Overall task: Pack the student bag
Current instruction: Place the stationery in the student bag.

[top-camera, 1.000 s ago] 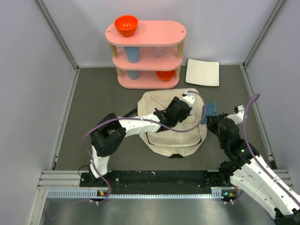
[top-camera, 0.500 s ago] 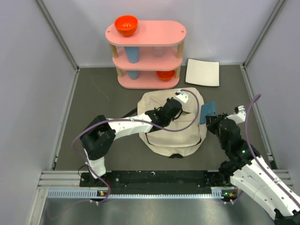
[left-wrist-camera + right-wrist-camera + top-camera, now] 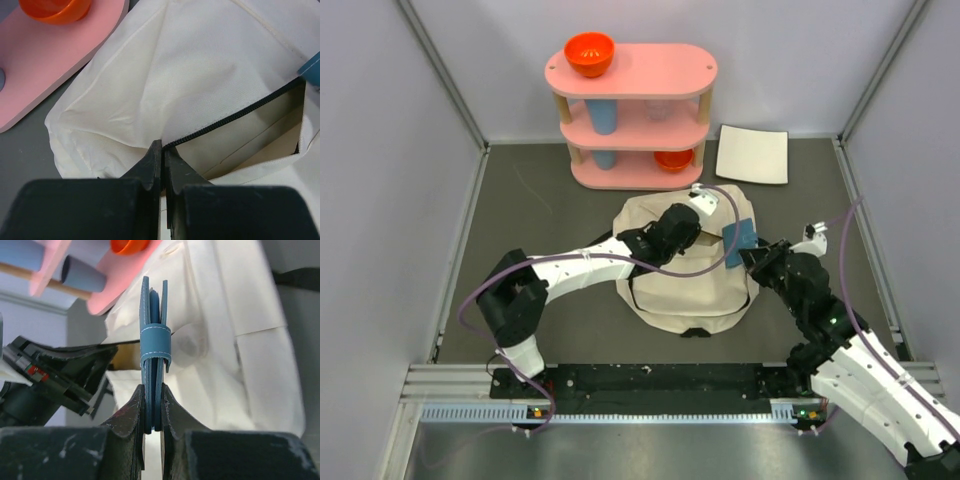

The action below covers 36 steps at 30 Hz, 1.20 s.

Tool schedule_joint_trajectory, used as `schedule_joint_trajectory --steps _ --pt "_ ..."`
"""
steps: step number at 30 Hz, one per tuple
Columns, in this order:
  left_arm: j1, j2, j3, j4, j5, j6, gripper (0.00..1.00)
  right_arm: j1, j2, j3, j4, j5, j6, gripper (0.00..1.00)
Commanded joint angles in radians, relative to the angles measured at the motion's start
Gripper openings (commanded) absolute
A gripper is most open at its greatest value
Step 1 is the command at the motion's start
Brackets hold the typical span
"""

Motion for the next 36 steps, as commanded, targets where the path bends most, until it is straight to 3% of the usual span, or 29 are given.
schedule_joint_trajectory --steps 1,5,10,19,25,36 --pt "0.009 -0.096 0.044 -0.017 0.013 -0.001 0.0 -0.011 -0.035 -0.061 0.206 -0.176 0.088 0.0" --pt "0.014 -0.099 0.07 -0.066 0.045 -0.005 0.0 -0.01 -0.038 -0.063 0.222 -0.235 0.107 0.0" --pt "0.035 -0.124 0.087 -0.101 0.105 -0.054 0.0 -0.01 -0.049 -0.005 0.084 -0.234 0.086 0.0" --pt "0.144 -0.16 0.075 -0.129 0.403 -0.196 0.0 -0.011 -0.066 0.005 0.027 -0.321 0.125 0.0" --pt "0.153 -0.13 0.116 -0.144 0.463 -0.205 0.0 -0.011 -0.015 -0.015 0.144 -0.41 0.155 0.0" --pt "0.167 -0.094 0.19 -0.216 0.478 -0.17 0.0 -0.01 0.282 -0.046 0.458 -0.502 0.217 0.0"
